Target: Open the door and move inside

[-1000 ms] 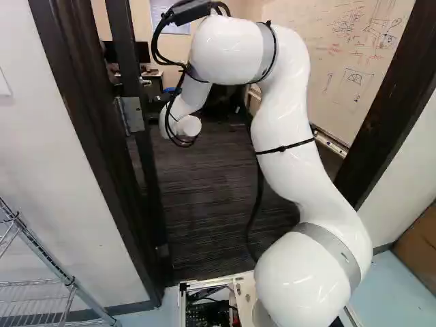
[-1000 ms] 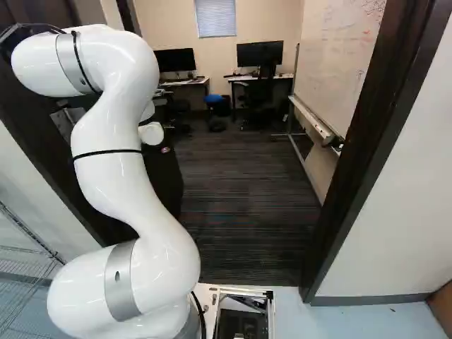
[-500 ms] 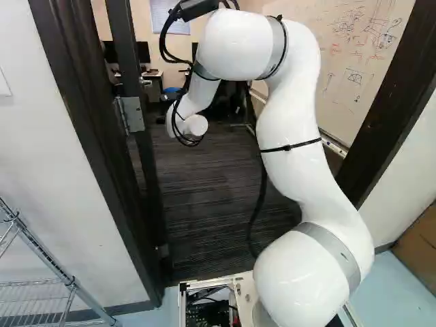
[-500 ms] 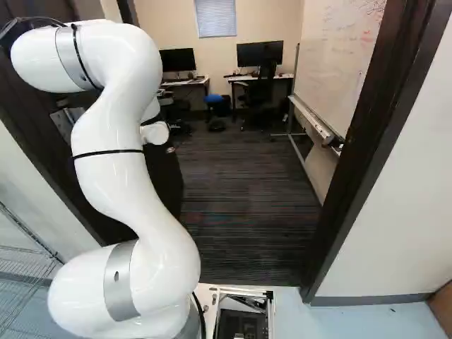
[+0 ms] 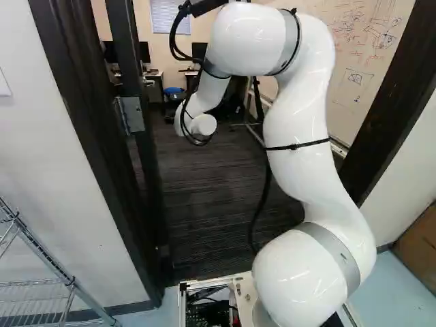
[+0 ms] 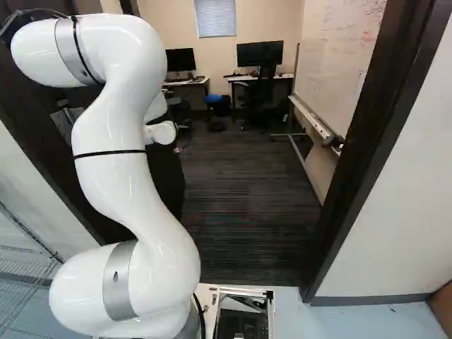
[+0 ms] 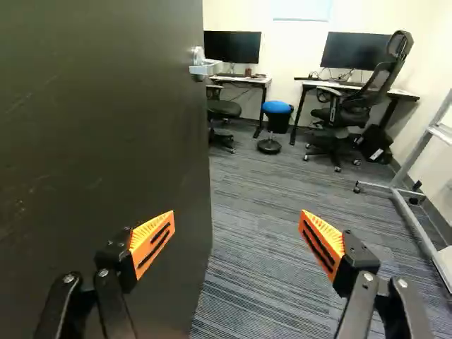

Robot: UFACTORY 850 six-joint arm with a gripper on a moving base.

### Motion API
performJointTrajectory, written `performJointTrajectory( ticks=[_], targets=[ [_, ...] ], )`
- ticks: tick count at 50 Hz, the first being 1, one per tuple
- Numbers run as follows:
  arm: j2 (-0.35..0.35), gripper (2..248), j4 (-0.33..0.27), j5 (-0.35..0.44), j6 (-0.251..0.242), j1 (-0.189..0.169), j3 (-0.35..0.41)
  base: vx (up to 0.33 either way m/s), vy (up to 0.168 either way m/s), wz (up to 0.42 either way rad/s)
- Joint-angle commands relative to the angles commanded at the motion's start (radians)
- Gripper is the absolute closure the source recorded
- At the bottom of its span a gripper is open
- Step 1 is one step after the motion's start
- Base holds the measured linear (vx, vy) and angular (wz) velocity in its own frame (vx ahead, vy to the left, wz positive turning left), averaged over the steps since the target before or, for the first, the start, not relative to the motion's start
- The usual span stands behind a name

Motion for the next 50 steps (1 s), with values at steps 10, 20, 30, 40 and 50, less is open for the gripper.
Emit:
performJointTrajectory(
  ticks=[10,20,30,40,50],
  targets=[
    [0.014,3,0.000,0.000,0.000,-0.024,0.019,0.000,0.000,0.000],
    [0.028,3,0.000,0.000,0.000,-0.049,0.037,0.000,0.000,0.000],
    [0.040,3,0.000,0.000,0.000,-0.073,0.053,0.000,0.000,0.000],
    [0.051,3,0.000,0.000,0.000,-0.099,0.067,0.000,0.000,0.000],
    [0.063,3,0.000,0.000,0.000,-0.124,0.083,0.000,0.000,0.000]
  ],
)
